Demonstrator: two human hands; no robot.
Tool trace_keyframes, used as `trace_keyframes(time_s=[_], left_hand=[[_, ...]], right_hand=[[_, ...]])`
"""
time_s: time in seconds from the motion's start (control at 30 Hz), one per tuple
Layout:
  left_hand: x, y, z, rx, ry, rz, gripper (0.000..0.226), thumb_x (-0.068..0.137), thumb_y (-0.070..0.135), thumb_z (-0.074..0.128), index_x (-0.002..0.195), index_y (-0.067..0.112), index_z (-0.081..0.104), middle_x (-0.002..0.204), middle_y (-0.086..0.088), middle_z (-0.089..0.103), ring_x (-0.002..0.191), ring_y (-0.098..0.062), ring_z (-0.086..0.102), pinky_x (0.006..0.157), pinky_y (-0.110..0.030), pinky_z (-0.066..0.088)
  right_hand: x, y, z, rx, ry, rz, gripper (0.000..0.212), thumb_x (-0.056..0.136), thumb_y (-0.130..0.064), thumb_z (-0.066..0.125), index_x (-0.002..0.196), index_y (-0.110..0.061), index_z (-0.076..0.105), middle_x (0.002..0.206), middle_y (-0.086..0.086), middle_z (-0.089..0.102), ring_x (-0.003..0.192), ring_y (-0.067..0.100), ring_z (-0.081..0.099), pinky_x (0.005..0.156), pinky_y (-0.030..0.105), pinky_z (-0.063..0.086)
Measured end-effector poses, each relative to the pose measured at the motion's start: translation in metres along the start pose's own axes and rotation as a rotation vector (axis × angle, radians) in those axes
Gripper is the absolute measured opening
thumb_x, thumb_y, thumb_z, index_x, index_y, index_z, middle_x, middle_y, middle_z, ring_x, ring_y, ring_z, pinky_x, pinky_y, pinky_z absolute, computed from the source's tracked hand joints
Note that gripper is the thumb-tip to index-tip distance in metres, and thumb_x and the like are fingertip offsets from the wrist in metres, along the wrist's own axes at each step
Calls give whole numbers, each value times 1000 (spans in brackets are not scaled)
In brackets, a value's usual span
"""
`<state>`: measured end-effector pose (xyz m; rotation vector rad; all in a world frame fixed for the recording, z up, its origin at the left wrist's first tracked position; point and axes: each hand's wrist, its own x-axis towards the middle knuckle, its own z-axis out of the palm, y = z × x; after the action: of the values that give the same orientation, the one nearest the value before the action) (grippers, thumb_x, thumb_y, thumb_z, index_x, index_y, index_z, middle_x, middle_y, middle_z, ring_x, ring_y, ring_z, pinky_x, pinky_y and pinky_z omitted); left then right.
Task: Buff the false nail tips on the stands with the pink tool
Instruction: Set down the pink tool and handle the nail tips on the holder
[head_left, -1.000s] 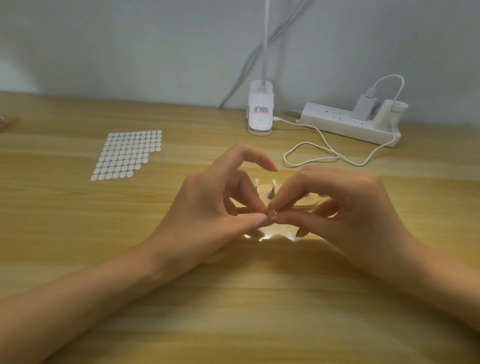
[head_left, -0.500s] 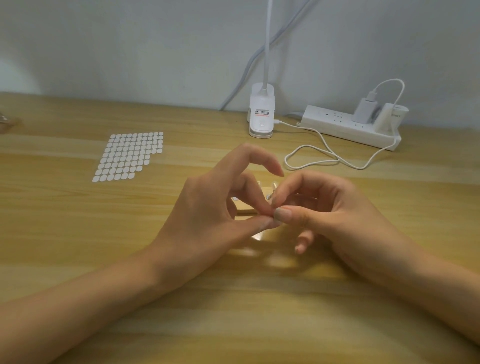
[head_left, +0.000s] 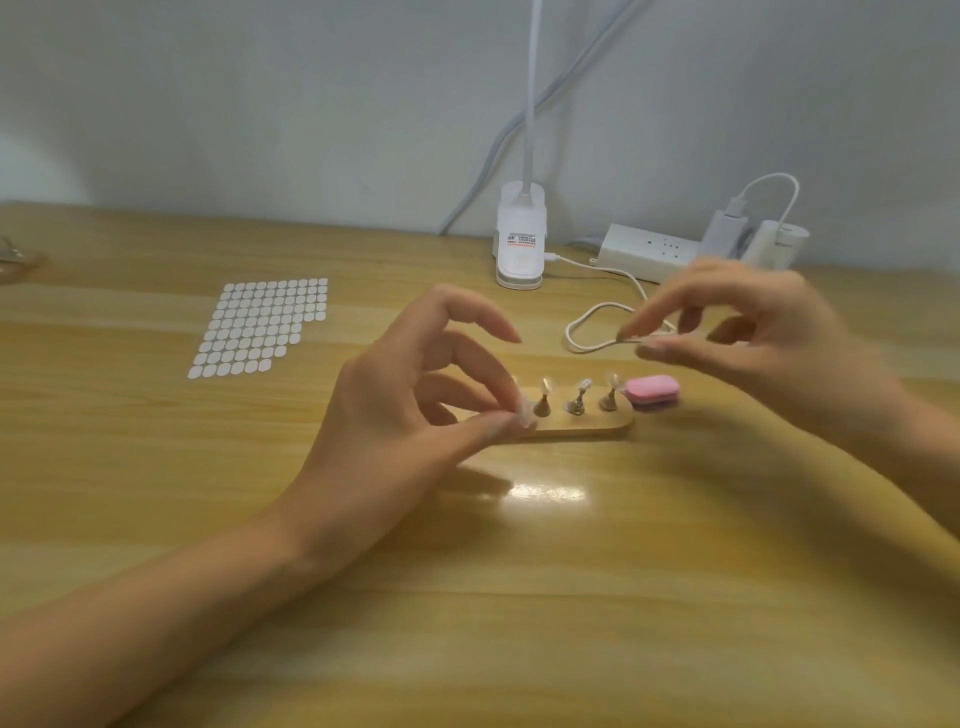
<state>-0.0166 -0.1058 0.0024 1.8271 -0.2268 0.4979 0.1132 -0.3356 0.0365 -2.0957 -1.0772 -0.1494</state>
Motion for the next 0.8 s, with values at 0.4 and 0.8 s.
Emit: trace_keyframes(time_s=[0.4,0.8], left_hand=[[3,-6,0,-120,-28,-69,51,77,1,84,111,30,60,79,1,72,79,-21,76,56,-24,55],[3,-3,1,-91,24,-19,47,72,14,90,102,26,56,67,6,64,70,-11,73,60,-27,57]], right_hand=[[-7,-9,12,30,170,-156,18,87,-28,73,102,-19,74,94,-3,71,86,18,68,71,29,55],[-14,-55,38,-55,151,-335,17,87,-29,73,98,-17,76,95,0,70,90,16,66,77,25,48]])
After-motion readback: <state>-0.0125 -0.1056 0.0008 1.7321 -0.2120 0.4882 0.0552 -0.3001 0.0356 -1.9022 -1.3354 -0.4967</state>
